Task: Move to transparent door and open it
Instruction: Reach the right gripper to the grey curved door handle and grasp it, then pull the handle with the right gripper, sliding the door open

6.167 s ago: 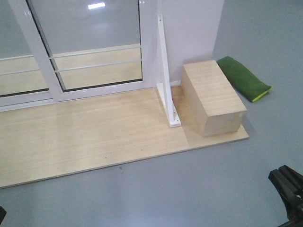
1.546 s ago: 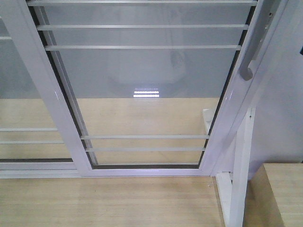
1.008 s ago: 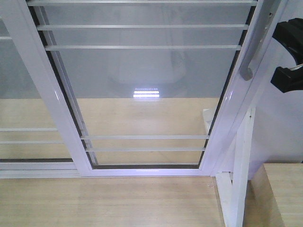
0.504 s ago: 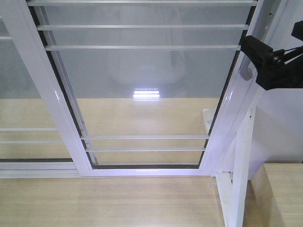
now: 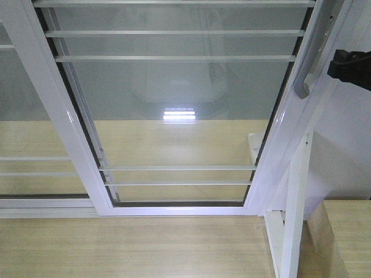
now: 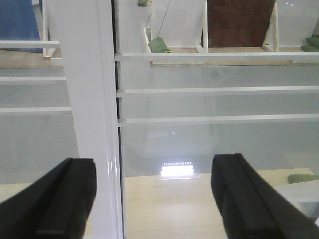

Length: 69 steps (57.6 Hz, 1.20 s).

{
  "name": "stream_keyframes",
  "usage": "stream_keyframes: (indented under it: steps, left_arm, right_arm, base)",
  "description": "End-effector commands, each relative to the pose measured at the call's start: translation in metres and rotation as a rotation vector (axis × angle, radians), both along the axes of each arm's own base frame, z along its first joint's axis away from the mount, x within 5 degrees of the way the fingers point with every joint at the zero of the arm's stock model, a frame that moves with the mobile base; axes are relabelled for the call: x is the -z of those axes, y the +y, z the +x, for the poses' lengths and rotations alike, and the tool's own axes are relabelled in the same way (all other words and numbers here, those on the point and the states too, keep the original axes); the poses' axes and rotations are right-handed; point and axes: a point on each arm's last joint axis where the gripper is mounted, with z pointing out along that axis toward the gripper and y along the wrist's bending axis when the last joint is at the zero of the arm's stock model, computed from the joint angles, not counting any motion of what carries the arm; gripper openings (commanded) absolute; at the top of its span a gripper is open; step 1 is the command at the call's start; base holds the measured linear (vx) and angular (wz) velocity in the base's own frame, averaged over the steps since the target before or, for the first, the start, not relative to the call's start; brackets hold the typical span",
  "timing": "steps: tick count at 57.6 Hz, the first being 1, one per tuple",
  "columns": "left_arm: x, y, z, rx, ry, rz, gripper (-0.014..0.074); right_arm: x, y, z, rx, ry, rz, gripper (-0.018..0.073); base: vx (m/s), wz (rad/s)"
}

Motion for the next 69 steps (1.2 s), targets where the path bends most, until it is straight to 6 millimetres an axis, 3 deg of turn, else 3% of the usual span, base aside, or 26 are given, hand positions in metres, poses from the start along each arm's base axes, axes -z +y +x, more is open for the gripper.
stream_keyframes:
  steps: [1,24,42,50,64,69]
  left_arm:
    - [-0.02,0.0,0.0,-0.004,-0.114,-0.008,0.0577]
    - [-0.02,0.0,0.0,-0.004,-0.114,-0.008,0.0577]
    - [-0.019,0.0,0.002,-0.004,-0.106,-0.008,0.0577]
    - [-0.015,-0.001,0.007,-0.003,-0.084,-0.006,0.0577]
    - [-0.01,-0.001,0.014,-0.004,-0.056,-0.004,0.0577]
    - [-0.009,-0.001,0.015,-0.004,-0.052,-0.003,0.0577]
  right_arm:
    - [-0.027,-0.004,0.022,0.022,-0.149,-0.012,0.046]
    - [-0.025,-0.001,0.111,-0.013,-0.107,-0.057,0.0449]
    - [-0.02,-0.001,0.147,-0.012,-0.112,-0.05,0.0444]
    - [-0.019,-0.001,0.15,-0.012,-0.112,-0.05,0.0331]
    - [-0.019,0.006,0.15,-0.024,-0.112,-0.032,-0.001]
    - [-0.02,0.02,0.15,-0.059,-0.124,-0.047,-0.0011]
  base:
    - [0.0,0.0]
    - [0.0,0.0]
    - [0.0,0.0]
    - [0.0,0.0]
    - [0.0,0.0]
    - [0.0,0.0]
